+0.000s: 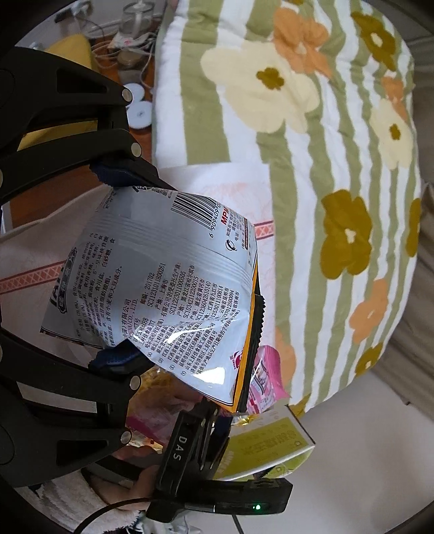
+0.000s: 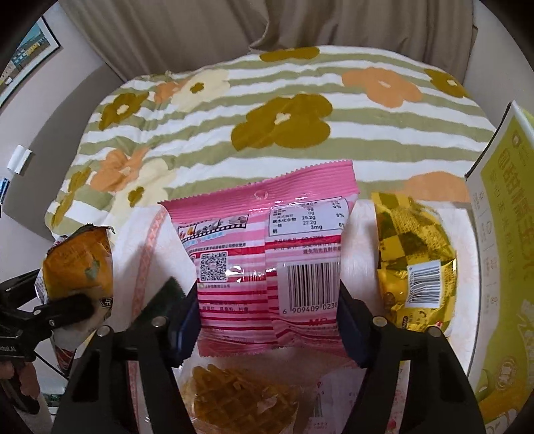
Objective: Organize snacks
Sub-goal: 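Grasp the white printed bag with left tool while right grasps the pink cake pack, then carry both packs over the cardboard box and open both tools to drop them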
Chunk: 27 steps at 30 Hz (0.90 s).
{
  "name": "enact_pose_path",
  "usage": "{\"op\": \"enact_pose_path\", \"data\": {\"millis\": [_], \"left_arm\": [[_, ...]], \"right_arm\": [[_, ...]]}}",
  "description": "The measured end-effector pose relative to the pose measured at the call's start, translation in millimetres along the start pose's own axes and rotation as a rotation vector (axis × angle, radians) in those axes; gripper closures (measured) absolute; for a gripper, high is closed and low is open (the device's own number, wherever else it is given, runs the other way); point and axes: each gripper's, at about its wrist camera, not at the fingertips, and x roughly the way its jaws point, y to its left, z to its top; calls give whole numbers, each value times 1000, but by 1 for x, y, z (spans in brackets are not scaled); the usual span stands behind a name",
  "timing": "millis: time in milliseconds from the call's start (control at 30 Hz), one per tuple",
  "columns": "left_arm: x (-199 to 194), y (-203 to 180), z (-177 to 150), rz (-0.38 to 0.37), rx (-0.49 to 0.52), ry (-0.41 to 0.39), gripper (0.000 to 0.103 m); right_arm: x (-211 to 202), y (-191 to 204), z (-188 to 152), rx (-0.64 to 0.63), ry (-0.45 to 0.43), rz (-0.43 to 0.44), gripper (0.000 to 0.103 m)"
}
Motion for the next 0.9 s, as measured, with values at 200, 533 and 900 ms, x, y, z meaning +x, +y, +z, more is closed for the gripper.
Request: {"op": "enact_pose_path", "data": {"millis": [200,533,900], "left_arm": [[-28,-10,5,14,4,-67,30],[-80,-66,13,34,36,-184,30],[-87,-219,13,-49,96,-273,30]], "right_arm": [[-34,8,6,-11,-72,20,37],[-121,-6,4,-24,-215,63,37],[-227,-107,-18,8,-331,67,37]]}}
